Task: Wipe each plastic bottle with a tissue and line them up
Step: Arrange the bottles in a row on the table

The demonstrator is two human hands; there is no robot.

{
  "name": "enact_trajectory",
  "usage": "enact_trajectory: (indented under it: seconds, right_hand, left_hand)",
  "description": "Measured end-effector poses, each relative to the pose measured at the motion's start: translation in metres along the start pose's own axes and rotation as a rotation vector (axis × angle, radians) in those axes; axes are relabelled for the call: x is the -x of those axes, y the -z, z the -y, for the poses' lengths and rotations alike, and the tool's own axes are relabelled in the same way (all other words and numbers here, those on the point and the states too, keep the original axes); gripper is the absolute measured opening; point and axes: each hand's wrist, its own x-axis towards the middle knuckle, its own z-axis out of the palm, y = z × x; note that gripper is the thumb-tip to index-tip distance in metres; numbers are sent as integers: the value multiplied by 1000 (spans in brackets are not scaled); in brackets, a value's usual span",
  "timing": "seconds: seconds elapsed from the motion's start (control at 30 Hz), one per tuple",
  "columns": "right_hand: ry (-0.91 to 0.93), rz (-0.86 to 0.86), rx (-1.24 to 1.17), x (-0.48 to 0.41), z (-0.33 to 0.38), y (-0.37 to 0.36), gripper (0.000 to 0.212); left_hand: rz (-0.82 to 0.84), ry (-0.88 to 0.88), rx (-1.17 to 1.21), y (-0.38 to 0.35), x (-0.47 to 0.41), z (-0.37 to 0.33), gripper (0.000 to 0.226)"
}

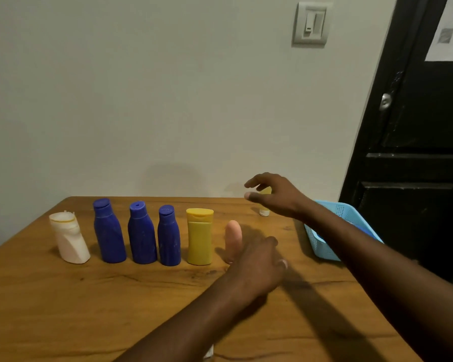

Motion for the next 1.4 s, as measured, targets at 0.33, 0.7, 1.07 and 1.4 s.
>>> enact_trajectory:
  seconds: [0.33,0.7,1.07,1.4]
  right_hand:
    - [-85,177,89,36,43,-36,55]
    - [-45,88,135,27,37,-40,24]
    - [-39,90,326,-78,9,-3,37]
    - [-127,184,415,-124,-32,-26,35]
  left_hand:
    - [30,2,69,13,53,13,25]
    - [-77,-43,60,15,40,26,41]
    - [-24,153,-160,-1,-62,40,84]
    - [13,148,-185,-19,-107,78,79]
